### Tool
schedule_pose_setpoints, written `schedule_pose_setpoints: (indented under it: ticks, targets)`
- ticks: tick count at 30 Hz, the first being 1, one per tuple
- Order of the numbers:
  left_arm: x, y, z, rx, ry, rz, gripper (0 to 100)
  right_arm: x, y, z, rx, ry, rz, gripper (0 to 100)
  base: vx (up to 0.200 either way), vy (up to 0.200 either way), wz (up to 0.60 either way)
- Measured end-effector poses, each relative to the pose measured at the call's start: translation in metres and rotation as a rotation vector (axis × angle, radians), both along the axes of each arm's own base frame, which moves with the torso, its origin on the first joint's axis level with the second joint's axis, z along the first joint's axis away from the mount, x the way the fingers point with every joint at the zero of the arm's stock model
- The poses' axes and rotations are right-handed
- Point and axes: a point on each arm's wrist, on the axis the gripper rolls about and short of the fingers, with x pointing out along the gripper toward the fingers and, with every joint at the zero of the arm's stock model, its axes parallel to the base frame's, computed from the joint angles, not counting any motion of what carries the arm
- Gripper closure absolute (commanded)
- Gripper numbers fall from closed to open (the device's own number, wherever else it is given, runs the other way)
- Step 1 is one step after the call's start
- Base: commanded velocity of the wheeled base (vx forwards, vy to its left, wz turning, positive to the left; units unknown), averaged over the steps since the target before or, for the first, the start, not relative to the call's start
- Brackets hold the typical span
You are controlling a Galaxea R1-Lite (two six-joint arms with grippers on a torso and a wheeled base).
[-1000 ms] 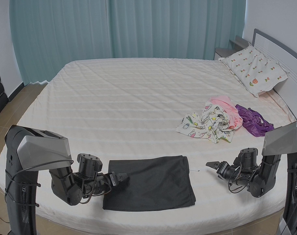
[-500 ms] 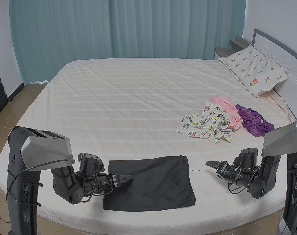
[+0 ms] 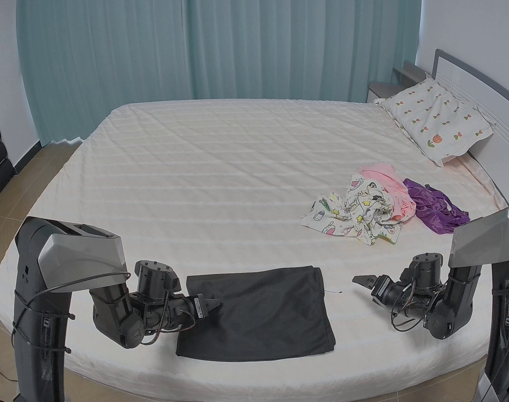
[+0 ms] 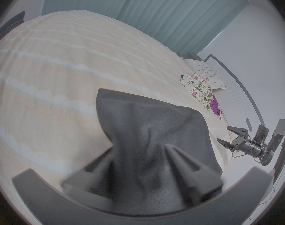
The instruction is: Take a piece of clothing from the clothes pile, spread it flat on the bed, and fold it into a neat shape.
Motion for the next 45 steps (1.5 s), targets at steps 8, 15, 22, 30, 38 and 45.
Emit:
schedule_pose_setpoints:
  ticks: [8,15,22,30,38,45]
  targets:
    - [0.004,0.004,0.0,0.02,-0.011,0.042,100,0.001,0.0,0.0,0.003,-0.001,-0.003,0,0.0,0.0,0.0]
    - [0.005,0.013,0.0,0.04,-0.018,0.097,100,0.001,-0.001,-0.002,0.002,0.002,-0.004,0,0.0,0.0,0.0]
    - [0.006,0.014,0.0,0.055,-0.026,0.124,100,0.001,-0.001,-0.003,0.001,0.006,-0.006,0,0.0,0.114,0.0]
    - [0.007,0.021,0.003,0.056,-0.028,0.144,100,0.001,-0.002,-0.002,0.002,0.004,-0.008,0,0.0,0.2,0.0]
    - [0.004,0.03,0.01,0.056,-0.029,0.168,100,0.002,-0.001,-0.002,0.002,0.001,-0.006,0,0.0,0.2,0.0]
    - [0.001,0.038,0.013,0.058,-0.024,0.188,100,0.001,-0.001,-0.002,0.002,0.002,-0.004,0,0.0,0.2,0.0]
